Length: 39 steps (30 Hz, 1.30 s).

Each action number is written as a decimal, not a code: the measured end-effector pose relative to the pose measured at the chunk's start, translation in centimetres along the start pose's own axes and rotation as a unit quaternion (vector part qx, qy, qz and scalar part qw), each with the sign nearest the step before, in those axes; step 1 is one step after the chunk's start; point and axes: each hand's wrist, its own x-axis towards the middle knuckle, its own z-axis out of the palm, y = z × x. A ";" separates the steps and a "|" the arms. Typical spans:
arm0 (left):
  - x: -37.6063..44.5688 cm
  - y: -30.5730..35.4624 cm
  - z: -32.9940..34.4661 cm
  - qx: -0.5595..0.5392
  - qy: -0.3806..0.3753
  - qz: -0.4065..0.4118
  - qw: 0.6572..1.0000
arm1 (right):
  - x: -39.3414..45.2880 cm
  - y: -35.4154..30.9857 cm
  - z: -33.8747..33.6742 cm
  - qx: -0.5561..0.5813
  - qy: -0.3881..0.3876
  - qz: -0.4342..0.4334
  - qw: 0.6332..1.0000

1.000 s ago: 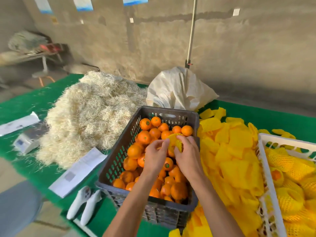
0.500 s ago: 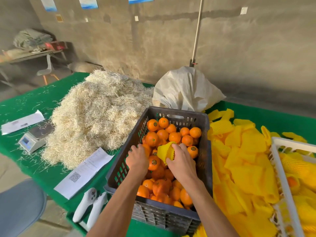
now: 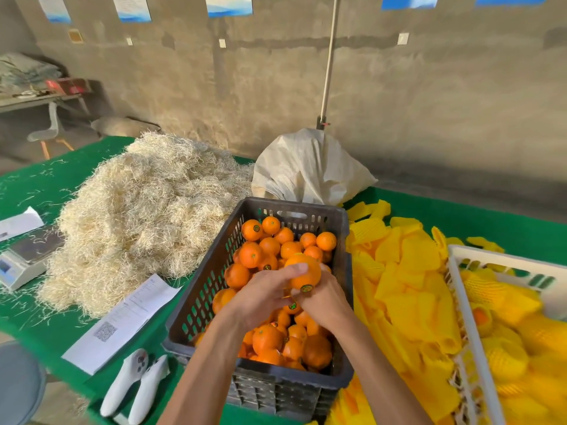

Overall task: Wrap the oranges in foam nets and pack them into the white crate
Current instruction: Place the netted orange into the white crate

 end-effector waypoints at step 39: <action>0.7 1.6 6.0 0.134 0.125 0.225 0.957 | -3.5 3.7 -4.8 0.405 0.106 0.090 0.904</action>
